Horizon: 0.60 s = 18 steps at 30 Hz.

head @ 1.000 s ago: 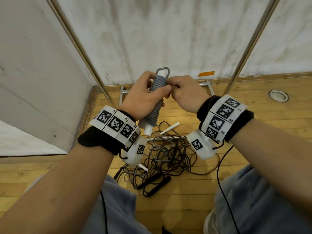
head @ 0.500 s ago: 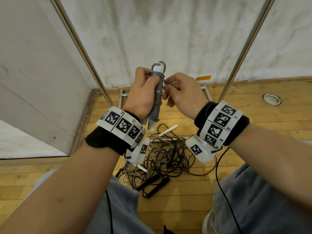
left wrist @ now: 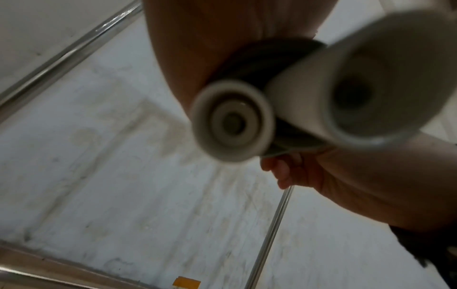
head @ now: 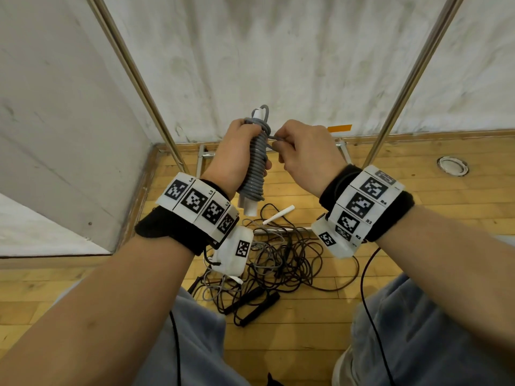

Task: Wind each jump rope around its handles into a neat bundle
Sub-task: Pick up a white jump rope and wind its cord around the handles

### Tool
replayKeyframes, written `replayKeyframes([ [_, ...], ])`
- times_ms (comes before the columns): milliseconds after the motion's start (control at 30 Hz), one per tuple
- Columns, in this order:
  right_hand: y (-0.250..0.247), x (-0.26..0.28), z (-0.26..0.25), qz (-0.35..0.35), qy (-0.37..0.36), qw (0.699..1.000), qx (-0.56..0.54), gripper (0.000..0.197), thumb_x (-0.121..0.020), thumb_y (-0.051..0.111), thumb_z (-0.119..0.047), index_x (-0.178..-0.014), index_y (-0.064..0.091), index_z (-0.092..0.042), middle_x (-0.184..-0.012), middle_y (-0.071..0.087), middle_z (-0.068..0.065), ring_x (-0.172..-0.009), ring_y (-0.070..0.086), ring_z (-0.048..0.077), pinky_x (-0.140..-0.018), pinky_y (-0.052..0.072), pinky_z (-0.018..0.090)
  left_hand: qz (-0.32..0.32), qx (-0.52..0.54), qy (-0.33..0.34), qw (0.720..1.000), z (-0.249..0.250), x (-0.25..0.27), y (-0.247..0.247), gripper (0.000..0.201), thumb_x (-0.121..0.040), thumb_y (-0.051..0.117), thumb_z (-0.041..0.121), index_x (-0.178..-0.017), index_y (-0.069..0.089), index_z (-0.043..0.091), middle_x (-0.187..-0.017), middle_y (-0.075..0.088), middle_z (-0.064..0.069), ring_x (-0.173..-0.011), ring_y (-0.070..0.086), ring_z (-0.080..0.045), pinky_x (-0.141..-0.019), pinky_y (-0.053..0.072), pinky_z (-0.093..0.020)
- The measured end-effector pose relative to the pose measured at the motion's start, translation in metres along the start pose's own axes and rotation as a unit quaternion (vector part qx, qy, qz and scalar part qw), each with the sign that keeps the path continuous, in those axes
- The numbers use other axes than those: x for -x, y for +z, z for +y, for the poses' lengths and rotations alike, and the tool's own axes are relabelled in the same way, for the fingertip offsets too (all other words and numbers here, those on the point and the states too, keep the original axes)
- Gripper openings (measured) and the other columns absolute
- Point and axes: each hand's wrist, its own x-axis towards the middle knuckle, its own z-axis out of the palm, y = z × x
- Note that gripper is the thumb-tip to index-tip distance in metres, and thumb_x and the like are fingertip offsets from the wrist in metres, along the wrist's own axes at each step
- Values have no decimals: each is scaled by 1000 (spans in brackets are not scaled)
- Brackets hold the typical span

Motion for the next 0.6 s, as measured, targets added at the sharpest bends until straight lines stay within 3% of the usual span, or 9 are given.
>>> replayKeyframes([
  [100, -5, -2, 2, 11, -18, 1000, 9, 20, -94, 51, -20, -102, 65, -8, -83, 69, 11, -79, 63, 28, -76, 50, 41, 8, -1, 6, 1000, -1, 0, 2, 8, -97, 39, 19, -94, 46, 16, -76, 50, -9, -47, 56, -18, -46, 45, -27],
  [233, -5, 0, 2, -9, -5, 1000, 0, 27, -94, 53, -30, -103, 63, -6, -85, 69, 12, -77, 64, 28, -75, 51, 43, 22, 14, 6, 1000, -5, -1, 5, 10, -97, 41, 20, -97, 48, 13, -77, 54, -7, -46, 57, -18, -44, 46, -25],
  [367, -8, -2, 2, -22, 32, 999, -31, 23, -88, 61, -34, -85, 65, -12, -77, 68, 5, -75, 65, 23, -76, 52, 42, 22, -21, 10, 999, -9, -5, 5, 13, -98, 38, 20, -96, 49, 13, -78, 57, -8, -48, 57, -18, -45, 48, -28],
  [500, -8, 0, 3, -20, 44, 996, -78, 19, -87, 63, -28, -78, 70, -13, -63, 67, 1, -61, 65, 16, -70, 54, 38, 8, -107, 49, 993, -16, -6, 2, 16, -100, 37, 22, -92, 51, 17, -80, 58, -9, -52, 60, -18, -47, 47, -30],
  [600, -3, 1, 5, -39, 49, 994, -95, 17, -89, 59, -20, -76, 68, -14, -63, 67, 2, -60, 66, 16, -68, 56, 38, 5, -155, 76, 985, -21, -6, 1, 15, -101, 38, 21, -99, 52, 15, -82, 60, -4, -53, 58, -19, -48, 46, -29],
])
